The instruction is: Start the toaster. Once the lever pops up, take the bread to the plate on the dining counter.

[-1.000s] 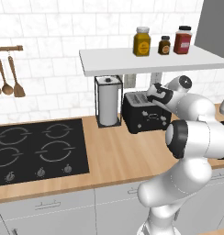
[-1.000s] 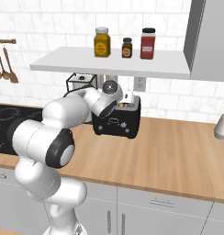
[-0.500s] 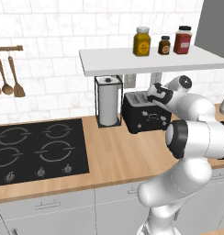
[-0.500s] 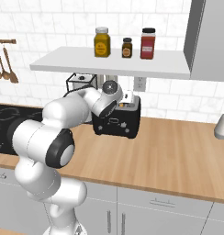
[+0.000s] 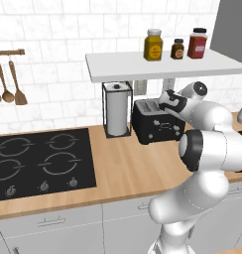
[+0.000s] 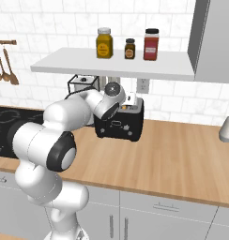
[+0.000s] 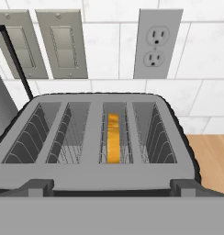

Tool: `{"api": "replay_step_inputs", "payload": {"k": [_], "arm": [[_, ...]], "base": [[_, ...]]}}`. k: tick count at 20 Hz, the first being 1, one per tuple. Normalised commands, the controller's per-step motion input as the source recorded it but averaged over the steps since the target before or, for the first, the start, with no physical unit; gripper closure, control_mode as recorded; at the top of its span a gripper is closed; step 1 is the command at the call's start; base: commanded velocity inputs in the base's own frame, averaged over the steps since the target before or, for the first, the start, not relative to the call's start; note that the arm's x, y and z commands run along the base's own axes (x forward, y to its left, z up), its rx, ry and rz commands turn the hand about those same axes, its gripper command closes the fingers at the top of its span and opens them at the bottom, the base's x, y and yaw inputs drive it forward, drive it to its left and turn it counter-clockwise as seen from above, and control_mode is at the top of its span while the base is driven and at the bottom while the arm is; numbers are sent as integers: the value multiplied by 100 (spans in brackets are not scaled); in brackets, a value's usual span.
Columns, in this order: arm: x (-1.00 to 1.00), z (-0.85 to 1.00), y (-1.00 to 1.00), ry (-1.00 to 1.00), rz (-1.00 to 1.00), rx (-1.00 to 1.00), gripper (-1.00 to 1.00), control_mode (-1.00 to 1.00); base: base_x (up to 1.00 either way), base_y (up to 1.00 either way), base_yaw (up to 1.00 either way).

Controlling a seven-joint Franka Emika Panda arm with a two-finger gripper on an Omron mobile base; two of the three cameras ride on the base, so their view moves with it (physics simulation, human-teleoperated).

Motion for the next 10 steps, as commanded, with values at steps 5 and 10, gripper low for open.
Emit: {"api": "replay_step_inputs", "payload": {"k": [5,10], "arm": [[0,0,0,0,0,0,-100,-100],[0,0,0,0,0,0,-100,-100]], "base": [[0,0,0],[0,0,0]]}}
